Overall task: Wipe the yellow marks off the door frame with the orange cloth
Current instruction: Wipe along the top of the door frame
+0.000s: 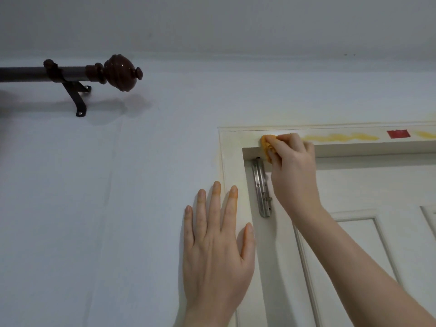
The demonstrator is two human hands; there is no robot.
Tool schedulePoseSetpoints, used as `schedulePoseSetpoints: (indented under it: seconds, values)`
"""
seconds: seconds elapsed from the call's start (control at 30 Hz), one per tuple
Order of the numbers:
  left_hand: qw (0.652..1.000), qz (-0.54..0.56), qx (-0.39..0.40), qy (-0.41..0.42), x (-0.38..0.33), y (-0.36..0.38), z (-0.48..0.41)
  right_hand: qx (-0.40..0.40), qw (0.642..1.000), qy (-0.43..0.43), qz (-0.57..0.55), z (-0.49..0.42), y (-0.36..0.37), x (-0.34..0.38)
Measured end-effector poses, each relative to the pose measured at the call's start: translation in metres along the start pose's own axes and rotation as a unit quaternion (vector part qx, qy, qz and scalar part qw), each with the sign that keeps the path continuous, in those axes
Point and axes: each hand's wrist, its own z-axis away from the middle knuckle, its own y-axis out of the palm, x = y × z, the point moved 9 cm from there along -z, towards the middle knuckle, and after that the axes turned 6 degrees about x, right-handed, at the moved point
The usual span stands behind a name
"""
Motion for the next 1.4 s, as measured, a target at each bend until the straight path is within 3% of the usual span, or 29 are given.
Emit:
schedulePoseSetpoints:
  seconds: [0.17, 0.33, 0.5, 0.67, 0.87, 1.03, 1.2, 1.4]
  values:
    - [1.0, -0.007, 0.0, -0.007, -0.023, 0.007, -0.008, -0.045, 0.998, 0.048, 0.0, 0.005, -0.025, -0.048]
    - [1.0, -0.018, 0.0, 0.001, -0.048, 0.012, -0.015, -0.002, 1.0, -0.024, 0.006, -0.005, -0.011, -0.03]
    - [0.999, -0.038, 0.015, -0.011, -0.055, 0.017, -0.017, -0.031, 0.998, 0.049, -0.007, -0.008, -0.032, -0.072]
    - [0.998, -0.05, 0.02, -0.017, -0.059, 0.02, -0.022, 0.002, 0.999, -0.04, -0.013, -0.01, -0.02, -0.049]
    - [0.999, -0.039, 0.012, -0.022, -0.069, 0.022, -0.024, -0.031, 0.999, 0.03, -0.016, -0.011, -0.041, -0.092]
    - [0.999, -0.024, -0.006, -0.038, -0.078, 0.027, -0.025, -0.004, 0.999, -0.053, 0.002, -0.018, -0.03, -0.077]
    - [0.999, -0.009, -0.009, -0.052, -0.095, 0.03, -0.025, -0.019, 0.999, 0.022, -0.016, -0.016, -0.053, -0.122]
    - [0.998, 0.038, 0.001, -0.04, -0.125, 0.046, -0.027, 0.015, 0.998, -0.063, -0.014, -0.023, -0.046, -0.106]
